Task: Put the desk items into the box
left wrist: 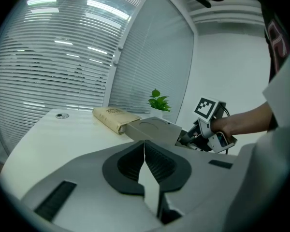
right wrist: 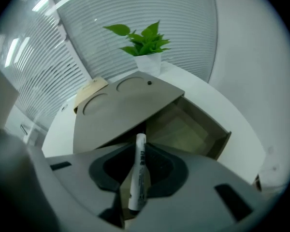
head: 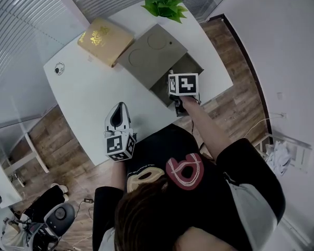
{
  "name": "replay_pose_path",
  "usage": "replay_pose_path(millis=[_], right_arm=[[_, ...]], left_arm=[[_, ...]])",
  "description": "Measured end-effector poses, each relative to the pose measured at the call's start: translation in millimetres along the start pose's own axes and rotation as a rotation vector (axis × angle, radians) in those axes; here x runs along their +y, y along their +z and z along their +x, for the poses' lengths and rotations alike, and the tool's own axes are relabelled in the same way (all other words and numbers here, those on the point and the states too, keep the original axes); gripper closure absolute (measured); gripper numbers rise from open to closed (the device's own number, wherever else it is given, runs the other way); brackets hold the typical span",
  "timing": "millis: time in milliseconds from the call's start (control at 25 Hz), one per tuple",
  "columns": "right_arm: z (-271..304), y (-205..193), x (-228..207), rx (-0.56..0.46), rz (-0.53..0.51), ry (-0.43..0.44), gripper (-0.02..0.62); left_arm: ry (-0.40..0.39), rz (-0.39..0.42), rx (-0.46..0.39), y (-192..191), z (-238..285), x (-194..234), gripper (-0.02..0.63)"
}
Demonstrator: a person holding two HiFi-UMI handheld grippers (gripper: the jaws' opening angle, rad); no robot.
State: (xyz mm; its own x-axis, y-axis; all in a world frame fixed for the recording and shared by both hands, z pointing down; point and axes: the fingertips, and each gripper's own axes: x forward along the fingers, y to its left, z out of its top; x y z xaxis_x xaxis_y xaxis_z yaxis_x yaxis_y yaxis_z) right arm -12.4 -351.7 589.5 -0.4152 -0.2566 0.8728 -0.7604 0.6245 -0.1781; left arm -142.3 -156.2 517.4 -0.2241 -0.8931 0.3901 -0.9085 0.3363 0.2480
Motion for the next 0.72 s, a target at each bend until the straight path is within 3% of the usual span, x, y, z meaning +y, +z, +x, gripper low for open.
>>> replay_pose_path(millis=[200, 400, 720], right_arm=[[4.1, 2.0, 8.5, 0.021, -0.223, -0.051, 0.517], [9.3, -0.2, 9.5, 0.045, -0.247, -0.064, 0.518], [10.1, -4.0, 24.3, 0.085, -0.443, -0.065, 0.509]], left_arm=[[0.002, 0.011, 0.005, -0.7, -0.2, 0.4, 0.588], [0.009, 0.014, 0.010, -2.3, -0.8, 2.5, 0.588], [-0.014, 0.015, -0.017, 8.2, 2.5, -5.9, 0.588]])
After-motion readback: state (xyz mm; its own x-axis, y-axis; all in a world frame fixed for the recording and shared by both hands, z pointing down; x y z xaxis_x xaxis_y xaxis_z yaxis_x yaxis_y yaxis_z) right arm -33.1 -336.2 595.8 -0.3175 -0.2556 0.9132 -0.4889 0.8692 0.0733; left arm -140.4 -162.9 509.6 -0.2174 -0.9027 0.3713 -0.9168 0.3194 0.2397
